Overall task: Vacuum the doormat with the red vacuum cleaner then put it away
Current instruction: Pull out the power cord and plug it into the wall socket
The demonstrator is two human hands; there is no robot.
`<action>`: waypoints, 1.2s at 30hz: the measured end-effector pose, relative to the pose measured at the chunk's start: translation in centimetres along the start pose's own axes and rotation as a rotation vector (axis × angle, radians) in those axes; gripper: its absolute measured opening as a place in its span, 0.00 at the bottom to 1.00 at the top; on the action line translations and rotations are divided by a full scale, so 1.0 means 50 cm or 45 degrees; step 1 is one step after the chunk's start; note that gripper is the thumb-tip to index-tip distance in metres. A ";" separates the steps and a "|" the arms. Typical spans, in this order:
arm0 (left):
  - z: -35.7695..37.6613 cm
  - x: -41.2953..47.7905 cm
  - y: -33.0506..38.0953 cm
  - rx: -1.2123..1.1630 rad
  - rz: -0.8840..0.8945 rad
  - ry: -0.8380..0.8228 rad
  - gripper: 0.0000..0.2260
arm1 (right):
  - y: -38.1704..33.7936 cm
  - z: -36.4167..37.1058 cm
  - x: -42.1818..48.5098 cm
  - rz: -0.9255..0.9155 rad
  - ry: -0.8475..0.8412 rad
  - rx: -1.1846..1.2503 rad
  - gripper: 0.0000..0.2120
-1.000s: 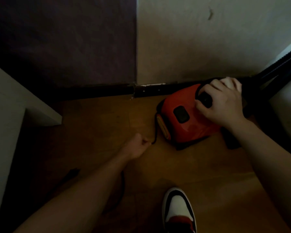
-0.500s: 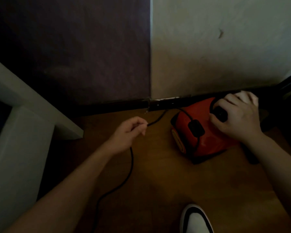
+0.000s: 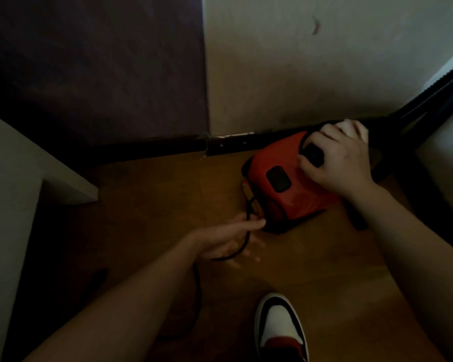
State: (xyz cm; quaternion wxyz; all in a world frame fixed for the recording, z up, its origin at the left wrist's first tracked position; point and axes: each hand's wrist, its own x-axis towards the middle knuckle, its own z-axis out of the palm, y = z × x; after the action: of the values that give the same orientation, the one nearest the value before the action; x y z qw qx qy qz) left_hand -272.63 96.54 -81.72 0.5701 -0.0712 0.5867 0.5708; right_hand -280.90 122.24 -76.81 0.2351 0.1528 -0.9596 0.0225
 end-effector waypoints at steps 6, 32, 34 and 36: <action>0.019 0.046 0.041 -0.329 0.119 0.488 0.30 | 0.005 0.005 0.000 0.006 -0.035 0.001 0.16; -0.097 0.034 -0.084 1.242 -0.025 0.758 0.17 | 0.007 0.010 -0.002 0.003 0.029 0.031 0.15; -0.118 0.018 -0.074 1.381 -0.125 0.839 0.17 | 0.008 0.012 -0.002 0.000 0.033 0.038 0.15; -0.136 -0.006 -0.058 1.390 -0.244 0.860 0.21 | 0.007 0.013 -0.002 -0.004 0.023 0.042 0.15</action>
State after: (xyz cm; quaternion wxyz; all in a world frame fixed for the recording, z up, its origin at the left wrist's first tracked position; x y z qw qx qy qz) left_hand -274.40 90.29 -85.23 0.3569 0.0011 0.9304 0.0831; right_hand -281.20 122.54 -77.42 0.2414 0.1579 -0.9567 0.0393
